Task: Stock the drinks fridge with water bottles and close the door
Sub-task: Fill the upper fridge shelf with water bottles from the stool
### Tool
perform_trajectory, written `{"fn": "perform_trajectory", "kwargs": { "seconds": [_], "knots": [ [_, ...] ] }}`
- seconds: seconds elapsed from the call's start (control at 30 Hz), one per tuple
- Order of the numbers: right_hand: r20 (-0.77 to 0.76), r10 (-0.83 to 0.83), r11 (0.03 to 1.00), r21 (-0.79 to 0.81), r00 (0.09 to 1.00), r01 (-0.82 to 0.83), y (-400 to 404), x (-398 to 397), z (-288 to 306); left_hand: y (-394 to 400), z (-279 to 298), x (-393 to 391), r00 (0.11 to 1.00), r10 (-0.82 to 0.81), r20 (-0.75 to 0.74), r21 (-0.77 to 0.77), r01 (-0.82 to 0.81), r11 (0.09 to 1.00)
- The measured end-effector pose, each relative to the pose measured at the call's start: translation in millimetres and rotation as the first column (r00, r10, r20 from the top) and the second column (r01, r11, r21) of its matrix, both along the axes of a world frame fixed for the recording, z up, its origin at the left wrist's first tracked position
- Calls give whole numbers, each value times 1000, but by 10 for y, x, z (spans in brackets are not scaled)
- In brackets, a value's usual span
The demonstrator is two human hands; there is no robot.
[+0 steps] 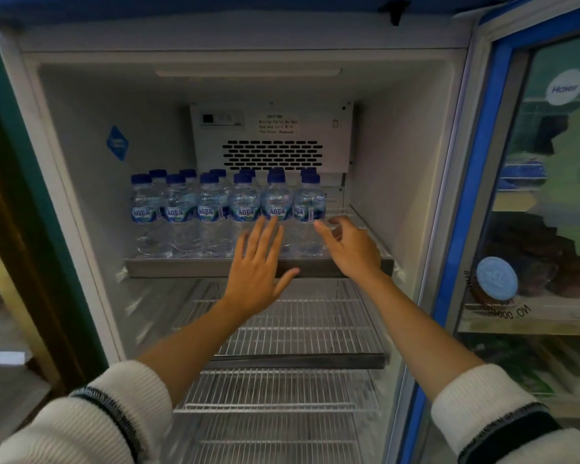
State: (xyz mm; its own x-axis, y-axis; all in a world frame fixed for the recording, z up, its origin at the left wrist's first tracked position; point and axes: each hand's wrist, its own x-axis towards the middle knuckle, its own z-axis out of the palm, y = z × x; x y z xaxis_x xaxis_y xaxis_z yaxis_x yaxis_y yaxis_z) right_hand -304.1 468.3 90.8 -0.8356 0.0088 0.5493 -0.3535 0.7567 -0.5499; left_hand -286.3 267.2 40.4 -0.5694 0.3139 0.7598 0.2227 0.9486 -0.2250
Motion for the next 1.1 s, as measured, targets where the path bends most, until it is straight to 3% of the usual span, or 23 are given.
{"fn": "perform_trajectory", "kwargs": {
  "seconds": [0.13, 0.27, 0.57, 0.77, 1.1],
  "knots": [
    [50, -26, 999, -26, 998, 27, -236, 53, -1, -193, -252, 50, 997, 48, 58, -86, -43, 995],
    [46, -127, 991, -39, 991, 128, -286, 30, -22, -138, -248, 121, 994, 40, 103, -10, -39, 999],
    [126, 11, 1000, -28, 992, -8, -180, -99, -51, -73, -252, 167, 989, 40, 143, 68, -50, 996],
    [74, -44, 994, 101, 996, 36, -236, -12, -53, -84, -233, 187, 982, 38, 183, 65, -50, 997],
    [206, -35, 976, 219, 978, -11, -222, 68, 22, -167, -176, 305, 956, 27, 291, -4, -27, 1000]
  ]
}}
